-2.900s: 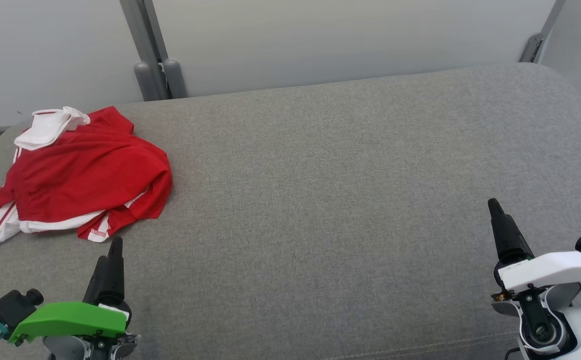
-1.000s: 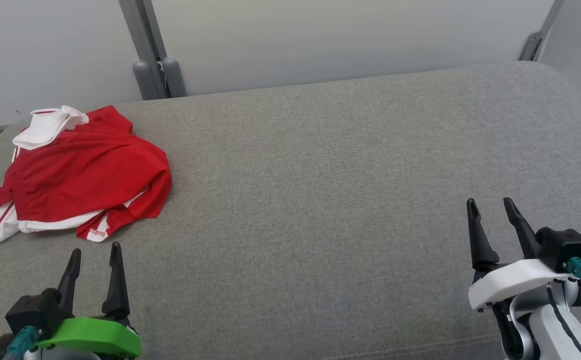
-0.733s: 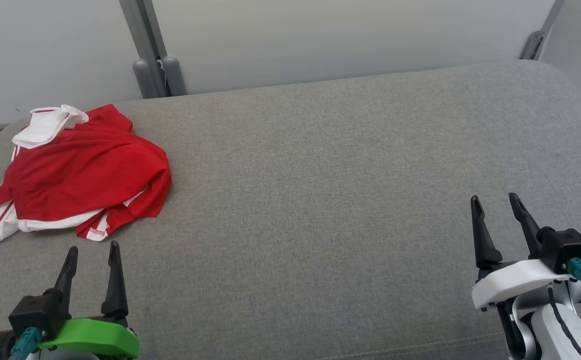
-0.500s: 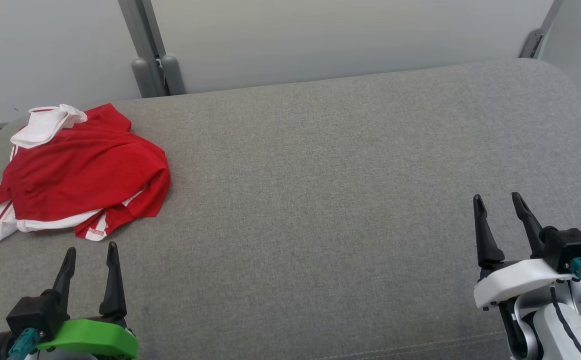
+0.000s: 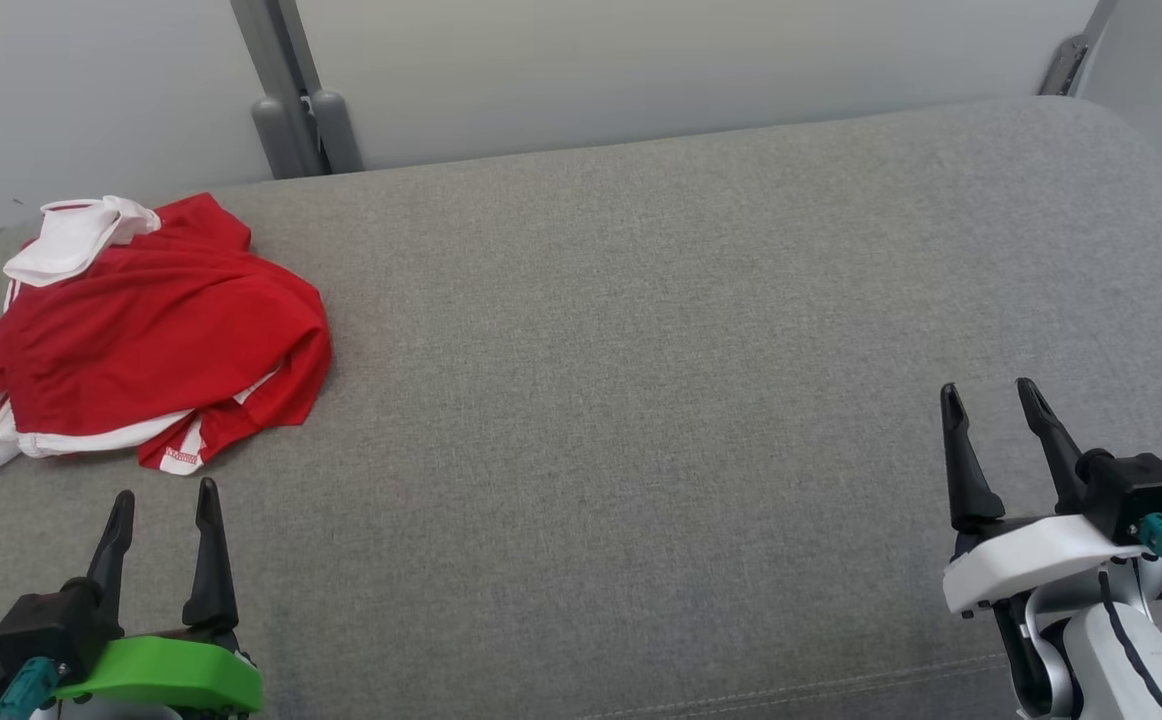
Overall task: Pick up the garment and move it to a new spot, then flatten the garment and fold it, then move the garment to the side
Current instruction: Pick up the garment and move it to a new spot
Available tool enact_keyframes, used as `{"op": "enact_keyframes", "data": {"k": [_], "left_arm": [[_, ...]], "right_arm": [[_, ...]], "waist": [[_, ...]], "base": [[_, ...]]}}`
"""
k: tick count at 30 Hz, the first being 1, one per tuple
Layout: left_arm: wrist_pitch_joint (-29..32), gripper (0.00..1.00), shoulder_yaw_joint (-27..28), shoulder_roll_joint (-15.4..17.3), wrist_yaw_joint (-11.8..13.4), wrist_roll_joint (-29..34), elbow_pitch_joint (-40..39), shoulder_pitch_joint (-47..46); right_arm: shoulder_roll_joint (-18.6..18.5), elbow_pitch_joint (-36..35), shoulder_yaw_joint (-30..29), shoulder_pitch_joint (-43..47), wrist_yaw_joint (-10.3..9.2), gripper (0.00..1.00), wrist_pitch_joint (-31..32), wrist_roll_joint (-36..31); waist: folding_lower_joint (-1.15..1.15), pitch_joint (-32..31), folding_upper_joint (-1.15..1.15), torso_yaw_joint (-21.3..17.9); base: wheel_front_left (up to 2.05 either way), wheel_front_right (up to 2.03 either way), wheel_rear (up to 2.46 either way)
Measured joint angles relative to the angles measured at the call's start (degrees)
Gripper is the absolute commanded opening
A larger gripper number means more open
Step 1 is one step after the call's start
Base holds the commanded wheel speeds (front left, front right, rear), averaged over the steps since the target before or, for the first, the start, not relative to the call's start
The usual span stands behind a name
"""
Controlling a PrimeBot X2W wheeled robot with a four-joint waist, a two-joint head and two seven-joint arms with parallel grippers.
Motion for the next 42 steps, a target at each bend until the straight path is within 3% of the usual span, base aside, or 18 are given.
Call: {"op": "enact_keyframes", "data": {"k": [9, 19, 29, 42], "left_arm": [[0.0, 1.00, 3.0, 0.4, 0.0, -0.1, -1.4, -2.8], [3.8, 1.00, 8.2, 6.5, 1.4, -1.1, 1.2, -13.7], [13.4, 1.00, 15.2, 13.1, 4.8, -4.6, 9.7, -23.3], [17.7, 1.00, 17.5, 14.9, 6.6, -7.2, 21.4, -27.2]], "right_arm": [[1.4, -2.4, 0.2, -1.2, 0.80, 1.00, 0.0, -0.5], [2.7, -5.4, 0.1, -2.8, 1.42, 1.00, -0.1, -0.6], [3.3, -6.3, 0.1, -4.9, 1.98, 1.00, -0.2, -1.5], [3.7, -6.0, -1.8, -5.9, 2.30, 1.00, -0.2, -2.1]], "waist": [[0.00, 3.4, 0.00, -0.8], [0.00, 9.1, 0.00, -2.6], [0.00, 15.4, 0.00, -5.5], [0.00, 19.3, 0.00, -10.1]], "base": [[0.00, 0.00, 0.00], [0.00, 0.00, 0.00], [0.00, 0.00, 0.00], [0.00, 0.00, 0.00]]}}
